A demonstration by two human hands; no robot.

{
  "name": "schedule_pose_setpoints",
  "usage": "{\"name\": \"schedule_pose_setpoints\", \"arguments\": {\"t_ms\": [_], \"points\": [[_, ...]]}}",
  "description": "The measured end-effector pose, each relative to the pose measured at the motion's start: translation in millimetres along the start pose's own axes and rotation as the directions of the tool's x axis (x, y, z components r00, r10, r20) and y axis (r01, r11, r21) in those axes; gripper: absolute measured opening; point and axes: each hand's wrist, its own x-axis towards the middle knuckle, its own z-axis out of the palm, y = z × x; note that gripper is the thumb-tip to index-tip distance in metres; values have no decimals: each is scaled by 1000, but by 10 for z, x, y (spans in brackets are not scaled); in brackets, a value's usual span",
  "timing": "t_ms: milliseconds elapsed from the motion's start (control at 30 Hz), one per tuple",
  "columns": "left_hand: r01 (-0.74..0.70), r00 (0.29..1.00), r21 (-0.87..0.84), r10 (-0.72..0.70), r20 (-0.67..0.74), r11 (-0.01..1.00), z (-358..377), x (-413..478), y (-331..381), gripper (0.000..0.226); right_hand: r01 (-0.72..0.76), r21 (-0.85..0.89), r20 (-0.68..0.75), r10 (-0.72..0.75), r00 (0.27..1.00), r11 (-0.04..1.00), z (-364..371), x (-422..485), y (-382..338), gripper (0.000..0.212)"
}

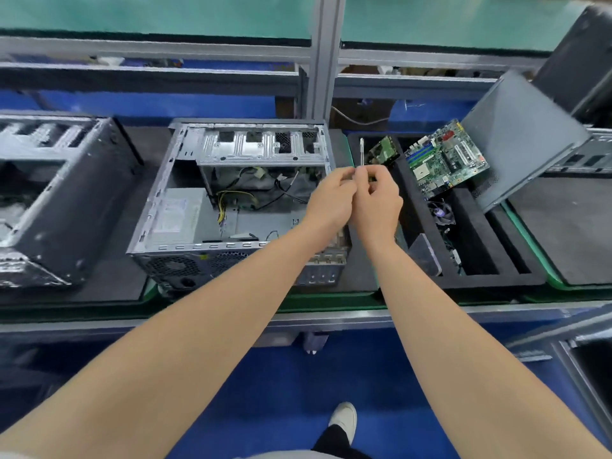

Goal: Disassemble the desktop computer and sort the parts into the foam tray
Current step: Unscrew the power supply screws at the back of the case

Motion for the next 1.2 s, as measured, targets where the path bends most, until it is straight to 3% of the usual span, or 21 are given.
{"name": "schedule_pose_setpoints", "arguments": {"t_ms": [267, 467, 767, 867, 967, 1033, 1100, 1200], "points": [[-38, 996, 42, 41, -80, 998, -1018, -322, 6, 37, 98, 24, 161, -101, 982, 995, 621, -455, -572, 13], [-44, 991, 60, 52, -127, 997, -1790, -553, -138, 40, 81, 58, 304, -94, 948, 995, 1062, -804, -843, 22], [-20, 969, 315, 97, -229, 949, -2657, -670, -384, 47, 49, -13, 375, -40, 926, 999, 1435, -1043, -1003, 25], [-31, 961, 402, 138, -238, 915, -2728, -664, -462, 39, 39, -60, 413, -11, 911, 997, 1463, -1017, -971, 19], [3, 953, 539, 160, -256, 842, -2717, -629, -499, 30, 32, -92, 435, 11, 901, 995, 1462, -980, -923, 8], [105, 937, 636, 139, -321, 764, -2720, -581, -528, 37, 16, -99, 447, 30, 894, 995, 1467, -958, -899, 5], [202, 922, 584, 48, -385, 786, -2738, -558, -587, 58, -3, -95, 469, 48, 882, 995, 1491, -934, -887, 7], [273, 895, 301, -126, -429, 914, -2762, -514, -664, 77, -11, -108, 501, 65, 863, 994, 1559, -903, -888, 8]]}}
